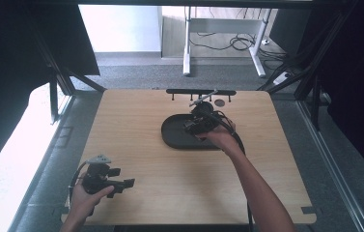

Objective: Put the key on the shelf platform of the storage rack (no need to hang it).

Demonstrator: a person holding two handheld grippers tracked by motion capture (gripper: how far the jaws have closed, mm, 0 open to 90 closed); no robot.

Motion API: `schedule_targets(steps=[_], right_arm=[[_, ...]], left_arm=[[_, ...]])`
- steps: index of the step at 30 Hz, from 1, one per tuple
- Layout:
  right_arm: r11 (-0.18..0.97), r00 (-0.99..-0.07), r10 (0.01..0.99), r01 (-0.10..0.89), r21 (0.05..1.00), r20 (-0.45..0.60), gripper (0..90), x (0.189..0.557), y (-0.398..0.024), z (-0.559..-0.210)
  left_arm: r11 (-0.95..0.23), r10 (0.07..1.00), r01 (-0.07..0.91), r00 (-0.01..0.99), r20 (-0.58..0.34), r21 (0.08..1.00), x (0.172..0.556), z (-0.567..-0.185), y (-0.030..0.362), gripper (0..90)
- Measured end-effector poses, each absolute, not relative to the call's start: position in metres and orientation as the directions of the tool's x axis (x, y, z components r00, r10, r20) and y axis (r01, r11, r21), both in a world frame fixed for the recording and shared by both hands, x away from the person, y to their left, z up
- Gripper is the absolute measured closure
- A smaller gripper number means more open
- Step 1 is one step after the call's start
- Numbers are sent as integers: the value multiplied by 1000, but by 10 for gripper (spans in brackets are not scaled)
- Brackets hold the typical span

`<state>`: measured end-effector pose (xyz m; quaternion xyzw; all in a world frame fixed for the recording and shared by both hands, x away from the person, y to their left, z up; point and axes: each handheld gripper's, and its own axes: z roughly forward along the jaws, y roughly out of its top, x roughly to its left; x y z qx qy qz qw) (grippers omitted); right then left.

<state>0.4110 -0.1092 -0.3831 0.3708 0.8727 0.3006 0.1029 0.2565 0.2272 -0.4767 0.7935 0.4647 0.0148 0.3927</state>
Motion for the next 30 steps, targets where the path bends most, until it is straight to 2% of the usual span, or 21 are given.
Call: schedule_targets(steps=[30], right_arm=[[464,-606,795,642,611,33,495,445,-128,-389]], left_arm=[[-267,746,726,572,-341,633,257,-478,226,196]])
